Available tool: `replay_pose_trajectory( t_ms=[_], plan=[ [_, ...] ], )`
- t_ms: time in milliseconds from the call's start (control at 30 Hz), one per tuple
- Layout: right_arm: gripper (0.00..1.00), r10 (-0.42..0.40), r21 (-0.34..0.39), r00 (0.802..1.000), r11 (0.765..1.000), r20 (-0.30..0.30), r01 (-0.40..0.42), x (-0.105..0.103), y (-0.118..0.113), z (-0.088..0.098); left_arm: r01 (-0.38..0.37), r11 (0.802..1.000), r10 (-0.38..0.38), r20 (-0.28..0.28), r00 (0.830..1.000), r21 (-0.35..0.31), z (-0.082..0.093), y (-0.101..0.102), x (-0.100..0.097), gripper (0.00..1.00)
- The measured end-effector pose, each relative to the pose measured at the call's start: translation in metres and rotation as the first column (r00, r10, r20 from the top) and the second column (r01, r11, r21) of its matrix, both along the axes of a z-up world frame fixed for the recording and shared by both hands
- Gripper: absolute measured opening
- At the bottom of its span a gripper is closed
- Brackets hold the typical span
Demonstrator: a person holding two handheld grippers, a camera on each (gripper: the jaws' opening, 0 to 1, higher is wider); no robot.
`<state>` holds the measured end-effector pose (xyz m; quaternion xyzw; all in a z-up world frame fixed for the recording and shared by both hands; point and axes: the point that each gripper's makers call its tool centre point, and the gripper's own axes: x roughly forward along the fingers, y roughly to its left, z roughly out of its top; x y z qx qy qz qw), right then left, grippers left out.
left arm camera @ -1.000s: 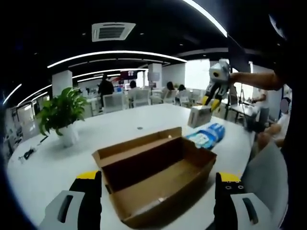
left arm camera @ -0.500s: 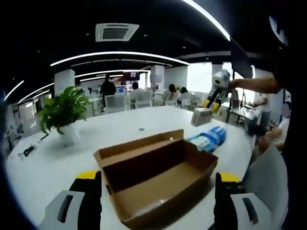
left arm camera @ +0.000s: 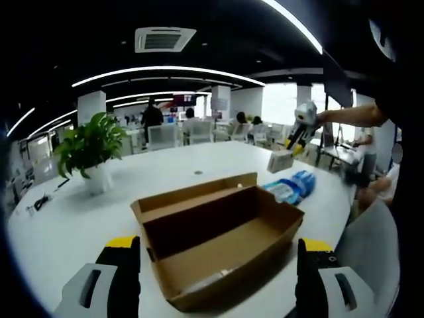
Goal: Operate the shoe box by opening the lid, removing the specified soft item, and placing it in the target area until the item is outside and the box remains undamaged.
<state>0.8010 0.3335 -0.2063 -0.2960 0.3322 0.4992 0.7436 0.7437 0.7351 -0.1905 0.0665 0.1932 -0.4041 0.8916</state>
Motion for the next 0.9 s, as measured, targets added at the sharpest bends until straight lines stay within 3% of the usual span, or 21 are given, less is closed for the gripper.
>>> replay_pose_trajectory(
  t_ms=[267,467,900],
  plan=[
    [0.14,-0.017,-0.019,1.000,1.000,-0.023,0.017,0.006,-0.022,-0.021,-0.006,1.000,0.006,0.000,1.000,0.009,-0.002,-0.003,0.004,1.00],
    [0.14,-0.042,-0.029,0.998,0.999,-0.038,0.040,0.012,-0.040,-0.036,0.002,1.000,-0.001,-0.015,1.000,0.016,-0.017,0.007,0.013,1.00],
    [0.15,-0.082,-0.084,0.993,0.994,-0.081,0.076,0.015,-0.083,-0.069,-0.001,0.999,0.003,-0.036,0.999,0.032,-0.025,0.000,0.017,1.00]
  ],
)
